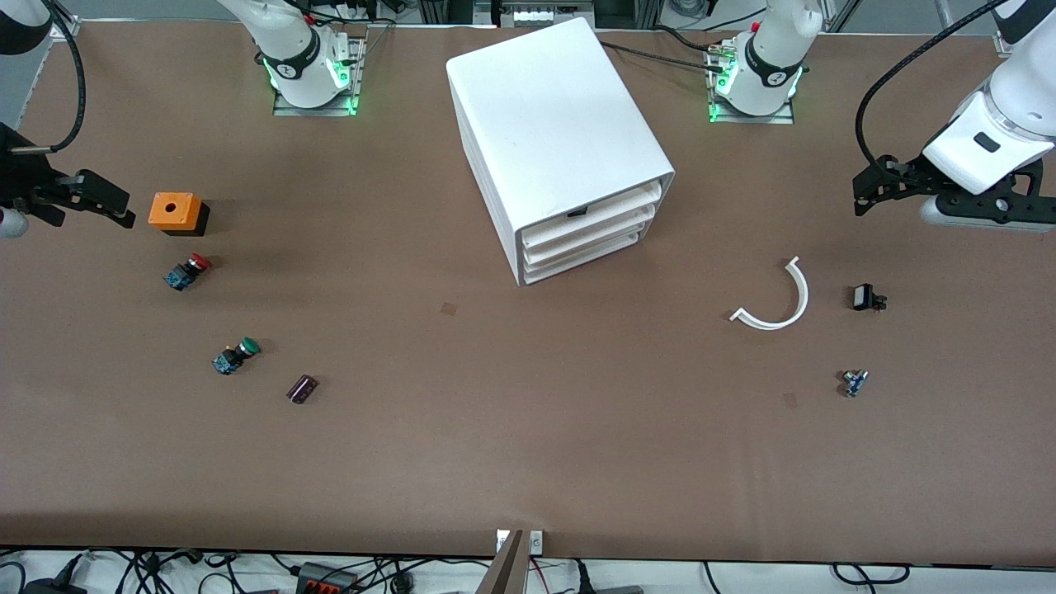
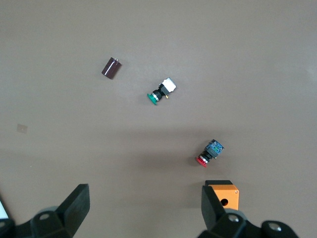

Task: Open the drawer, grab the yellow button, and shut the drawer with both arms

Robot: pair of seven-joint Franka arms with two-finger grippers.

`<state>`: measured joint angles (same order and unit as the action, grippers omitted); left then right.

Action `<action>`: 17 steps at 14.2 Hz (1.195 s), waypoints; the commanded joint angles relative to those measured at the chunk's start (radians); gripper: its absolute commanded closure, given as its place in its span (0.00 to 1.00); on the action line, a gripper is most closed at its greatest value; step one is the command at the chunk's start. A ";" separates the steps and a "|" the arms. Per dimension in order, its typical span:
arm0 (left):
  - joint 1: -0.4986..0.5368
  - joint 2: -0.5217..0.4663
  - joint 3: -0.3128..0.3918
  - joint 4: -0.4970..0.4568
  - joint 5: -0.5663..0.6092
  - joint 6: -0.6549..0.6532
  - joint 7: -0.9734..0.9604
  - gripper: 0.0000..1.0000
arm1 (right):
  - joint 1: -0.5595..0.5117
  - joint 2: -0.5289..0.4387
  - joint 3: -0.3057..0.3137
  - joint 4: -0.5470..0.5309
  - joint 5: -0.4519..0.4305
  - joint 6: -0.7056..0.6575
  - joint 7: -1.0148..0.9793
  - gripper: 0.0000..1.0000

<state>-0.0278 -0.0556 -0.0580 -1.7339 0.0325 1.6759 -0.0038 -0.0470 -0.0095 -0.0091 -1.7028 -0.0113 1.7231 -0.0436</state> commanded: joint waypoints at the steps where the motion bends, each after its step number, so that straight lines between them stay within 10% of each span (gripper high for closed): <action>1: 0.003 0.002 -0.002 0.017 -0.017 -0.019 0.024 0.00 | -0.004 -0.014 0.008 -0.020 0.001 0.009 0.001 0.00; 11: -0.008 0.009 -0.006 0.019 -0.019 -0.025 0.028 0.00 | -0.001 0.006 0.006 -0.017 0.001 0.007 -0.002 0.00; 17: -0.018 0.042 -0.008 0.019 -0.334 -0.273 0.033 0.00 | -0.001 0.009 0.006 -0.015 -0.001 0.010 0.004 0.00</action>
<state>-0.0391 -0.0486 -0.0632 -1.7340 -0.2147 1.4904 0.0063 -0.0457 0.0136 -0.0084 -1.7079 -0.0113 1.7231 -0.0436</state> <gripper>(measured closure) 0.000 0.000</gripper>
